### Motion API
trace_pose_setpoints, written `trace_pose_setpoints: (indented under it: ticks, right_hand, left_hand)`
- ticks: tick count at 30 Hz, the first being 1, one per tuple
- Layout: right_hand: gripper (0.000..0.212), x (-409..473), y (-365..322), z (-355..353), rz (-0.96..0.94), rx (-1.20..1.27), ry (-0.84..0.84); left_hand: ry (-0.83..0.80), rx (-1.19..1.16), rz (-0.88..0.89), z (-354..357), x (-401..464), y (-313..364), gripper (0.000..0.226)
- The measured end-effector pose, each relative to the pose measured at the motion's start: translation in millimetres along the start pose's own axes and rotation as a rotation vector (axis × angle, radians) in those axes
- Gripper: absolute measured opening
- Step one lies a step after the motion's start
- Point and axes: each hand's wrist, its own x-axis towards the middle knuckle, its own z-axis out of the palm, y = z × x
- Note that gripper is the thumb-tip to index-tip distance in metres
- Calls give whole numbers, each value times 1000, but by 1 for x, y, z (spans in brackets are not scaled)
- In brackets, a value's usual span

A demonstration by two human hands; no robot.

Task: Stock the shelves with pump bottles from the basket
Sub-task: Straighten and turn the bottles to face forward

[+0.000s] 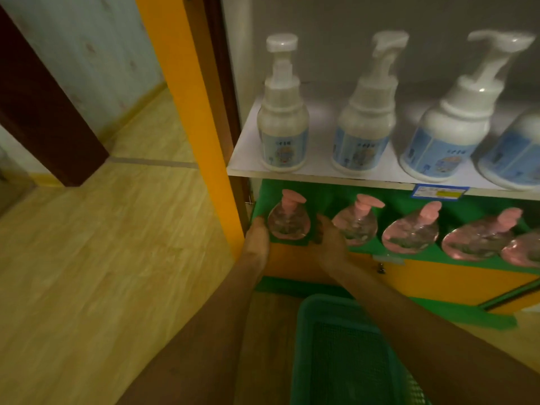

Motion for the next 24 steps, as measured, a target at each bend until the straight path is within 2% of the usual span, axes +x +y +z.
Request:
trace_pose_setpoints:
  ticks: [4, 14, 24]
  right_hand:
    - [50, 3, 3, 15, 22, 6, -23]
    - [81, 7, 14, 24, 28, 152, -107]
    - [86, 6, 15, 18, 27, 149, -186]
  left_hand:
    - [-6, -27, -64, 4, 8, -8, 32]
    - [-64, -83, -67, 0, 6, -9, 40]
    - [-76, -56, -63, 3, 5, -10, 43]
